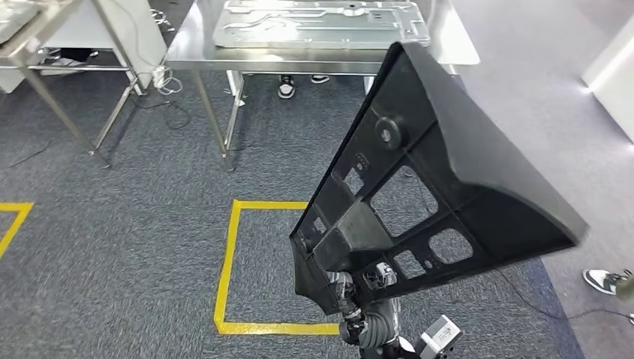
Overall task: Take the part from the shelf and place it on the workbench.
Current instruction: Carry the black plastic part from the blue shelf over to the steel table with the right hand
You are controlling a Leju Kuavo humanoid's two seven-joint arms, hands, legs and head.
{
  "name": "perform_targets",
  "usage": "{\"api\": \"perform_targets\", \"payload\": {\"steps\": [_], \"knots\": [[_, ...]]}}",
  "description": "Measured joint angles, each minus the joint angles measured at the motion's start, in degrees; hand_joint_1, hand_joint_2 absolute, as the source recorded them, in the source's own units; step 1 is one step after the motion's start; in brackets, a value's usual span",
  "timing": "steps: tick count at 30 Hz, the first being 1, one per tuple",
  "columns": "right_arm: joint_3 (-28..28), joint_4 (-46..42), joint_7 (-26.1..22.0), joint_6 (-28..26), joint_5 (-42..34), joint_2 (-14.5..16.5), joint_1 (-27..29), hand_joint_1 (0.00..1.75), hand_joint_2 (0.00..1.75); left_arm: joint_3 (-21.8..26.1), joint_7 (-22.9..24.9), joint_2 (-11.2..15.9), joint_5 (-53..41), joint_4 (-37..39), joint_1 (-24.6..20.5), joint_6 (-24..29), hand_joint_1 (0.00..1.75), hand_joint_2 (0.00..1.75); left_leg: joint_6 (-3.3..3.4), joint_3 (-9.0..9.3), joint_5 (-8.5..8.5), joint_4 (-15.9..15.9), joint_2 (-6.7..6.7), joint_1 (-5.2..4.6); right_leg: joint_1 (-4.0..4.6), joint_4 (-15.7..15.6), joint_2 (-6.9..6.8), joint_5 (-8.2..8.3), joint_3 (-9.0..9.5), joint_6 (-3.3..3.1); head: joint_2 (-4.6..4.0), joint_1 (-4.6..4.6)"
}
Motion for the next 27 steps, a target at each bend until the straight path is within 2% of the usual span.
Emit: {"api": "perform_targets", "payload": {"steps": [1,2,3,4,5,6,7,8,9,12,13,14,16,17,18,19,20,22,23,24,25,26,27], "knots": [[0.0,0.1,0.0,-0.2,0.1,0.0,-0.1,1.75,1.75,0.0,0.0,0.0,0.0,0.0,0.1,0.0,0.0,0.0,-0.06,-2.25,-1.22,3.8,-0.66,0.0,0.05,0.1,0.64,-0.1,0.02,-0.17,0.01,-0.02],[0.1,0.2,0.0,-0.4,0.3,0.0,-0.1,1.75,1.75,0.0,0.1,0.0,0.0,0.0,0.2,0.0,0.0,0.0,-0.1,-3.98,-1.37,6.2,-0.9,0.0,0.1,0.1,1.27,-0.24,0.08,-0.27,0.01,-0.02],[0.1,0.3,0.0,-0.6,0.5,0.0,-0.1,1.75,1.75,0.0,0.1,0.0,0.0,0.0,0.3,0.0,0.0,0.0,-0.1,-4.82,-0.29,6.5,-0.95,0.0,0.13,0.3,1.83,-0.44,0.22,-0.29,0.01,-0.03],[0.2,0.4,0.0,-0.8,0.7,0.0,-0.1,1.75,1.75,0.0,0.2,0.1,0.0,0.0,0.4,0.0,0.0,0.0,-0.06,-4.59,1.85,4.6,-0.98,0.0,0.13,0.4,2.33,-0.67,0.43,-0.2,0.02,-0.03],[0.2,0.4,0.0,-1.0,0.9,0.0,-0.2,1.75,1.75,0.0,0.2,0.1,-0.1,0.0,0.4,0.0,0.0,0.0,0.04,-3.58,4.54,1.1,-1.05,0.0,0.11,0.7,2.67,-0.99,0.67,-0.02,0.02,-0.03],[0.3,0.5,0.0,-1.2,1.0,0.0,-0.2,1.75,1.75,0.1,0.2,0.2,-0.2,0.0,0.4,0.0,0.0,0.0,0.21,-2.4,6.43,-2.6,-1.25,-0.06,0.21,1.0,2.88,-1.44,0.77,0.27,0.01,-0.03],[0.4,0.5,0.0,-1.4,1.0,-0.1,-0.3,1.75,1.75,0.1,0.2,0.2,-0.3,0.0,0.3,0.0,0.0,0.0,0.5,-1.51,7.47,-5.4,-1.44,-0.13,0.29,1.3,3.05,-1.95,0.75,0.6,0.01,-0.01],[0.6,0.5,0.1,-1.6,1.1,-0.2,-0.4,1.75,1.75,0.1,0.3,0.3,-0.4,0.0,0.1,0.0,0.0,0.0,0.86,-0.98,7.64,-7.2,-1.59,-0.23,0.39,1.3,3.13,-2.51,0.71,0.97,0.01,-0.01],[0.7,0.6,0.1,-1.8,1.1,-0.3,-0.5,1.75,1.75,0.1,0.3,0.3,-0.5,0.0,0.0,0.0,0.0,0.0,1.32,-0.81,7.12,-8.0,-1.71,-0.3,0.49,1.6,3.17,-2.6,0.75,1.38,0.0,0.01],[1.3,0.8,0.2,-2.8,1.2,-0.8,-1.0,1.75,1.75,0.1,0.4,0.2,-0.9,0.0,0.2,-0.1,0.0,0.0,2.74,0.55,6.78,-8.8,-1.54,-0.06,0.42,2.8,2.53,-2.53,1.09,2.28,0.0,0.02],[1.5,0.9,0.2,-3.1,1.2,-0.9,-1.2,1.75,1.75,0.2,0.4,0.2,-1.1,0.0,0.3,-0.1,0.0,0.0,3.05,1.22,6.71,-8.8,-1.43,0.03,0.32,4.3,1.98,-3.25,0.43,2.55,0.01,0.0],[1.7,1.0,0.3,-3.3,1.3,-1.0,-1.3,1.75,1.75,0.3,0.4,0.3,-1.2,0.0,0.4,-0.1,0.0,0.0,3.21,1.79,6.56,-8.8,-1.33,0.07,0.17,6.9,1.37,-4.28,-1.01,2.88,0.02,0.01],[2.1,1.2,0.3,-3.9,1.3,-1.3,-1.6,1.75,1.75,0.4,0.5,0.3,-1.5,0.0,0.4,-0.1,0.0,0.0,3.2,2.69,5.77,-8.9,-1.19,0.1,-0.21,13.7,0.66,-6.77,-5.7,3.49,0.02,0.01],[2.3,1.3,0.3,-4.1,1.4,-1.4,-1.8,1.75,1.75,0.6,0.5,0.3,-1.6,0.0,0.5,-0.1,0.0,0.0,3.09,3.19,5.27,-8.9,-1.13,0.13,-0.39,16.1,0.51,-7.62,-7.89,3.69,0.02,0.02],[2.5,1.4,0.4,-4.3,1.4,-1.5,-1.9,1.75,1.75,0.7,0.5,0.3,-1.7,0.0,0.5,-0.1,0.0,0.0,2.96,3.84,4.69,-8.9,-1.08,0.2,-0.52,16.7,0.39,-7.76,-9.25,3.78,0.02,0.02],[2.7,1.5,0.4,-4.5,1.5,-1.7,-2.0,1.75,1.75,0.9,0.6,0.3,-1.8,0.0,0.6,-0.1,0.0,0.0,2.8,4.61,4.03,-8.9,-1.01,0.29,-0.59,15.3,0.27,-6.92,-9.66,3.77,0.02,0.03],[2.8,1.6,0.4,-4.7,1.6,-1.8,-2.0,1.75,1.75,1.1,0.6,0.3,-1.9,0.0,0.7,-0.1,0.0,0.0,2.64,5.49,3.31,-8.9,-0.92,0.39,-0.62,12.4,0.11,-5.1,-9.25,3.67,0.02,0.03],[3.0,1.8,0.4,-5.0,1.7,-2.0,-2.1,1.75,1.75,1.3,0.7,0.3,-2.0,0.0,0.9,-0.1,0.0,0.0,2.16,7.41,1.81,-9.3,-0.79,0.49,-0.34,6.1,-0.51,0.59,-7.79,3.21,0.02,0.06],[3.1,1.9,0.4,-5.1,1.8,-2.0,-2.2,1.75,1.75,1.4,0.7,0.3,-2.1,0.0,0.9,-0.2,0.0,0.0,1.75,8.35,1.17,-9.8,-0.72,0.48,-0.08,4.3,-0.76,2.19,-7.15,2.78,0.02,0.04],[3.2,2.0,0.5,-5.3,1.8,-2.1,-2.2,1.75,1.75,1.4,0.7,0.3,-2.2,0.0,0.9,-0.2,0.0,0.0,1.27,9.5,0.88,-10.3,-0.63,0.42,0.17,3.5,-0.81,2.9,-6.55,2.31,0.02,0.03],[3.3,2.0,0.5,-5.5,1.8,-2.2,-2.3,1.75,1.75,1.4,0.7,0.3,-2.3,0.0,0.8,-0.2,0.0,0.0,0.71,10.32,1.19,-10.4,-0.57,0.36,0.35,3.2,-0.68,2.06,-5.85,1.8,0.02,0.02],[3.3,2.0,0.5,-5.6,1.8,-2.2,-2.3,1.75,1.75,1.5,0.8,0.3,-2.4,-0.1,0.6,-0.2,0.0,0.0,0.25,10.47,2.06,-9.5,-0.53,0.39,0.28,2.7,-0.38,1.46,-4.77,1.24,0.02,-0.02],[3.4,2.1,0.5,-5.6,1.8,-2.2,-2.3,1.75,1.75,1.5,0.8,0.4,-2.4,-0.1,0.3,-0.2,0.0,0.0,-0.07,9.73,3.6,-6.9,-0.6,0.42,0.17,2.1,-0.17,1.01,-3.53,0.75,0.02,-0.02]]}}
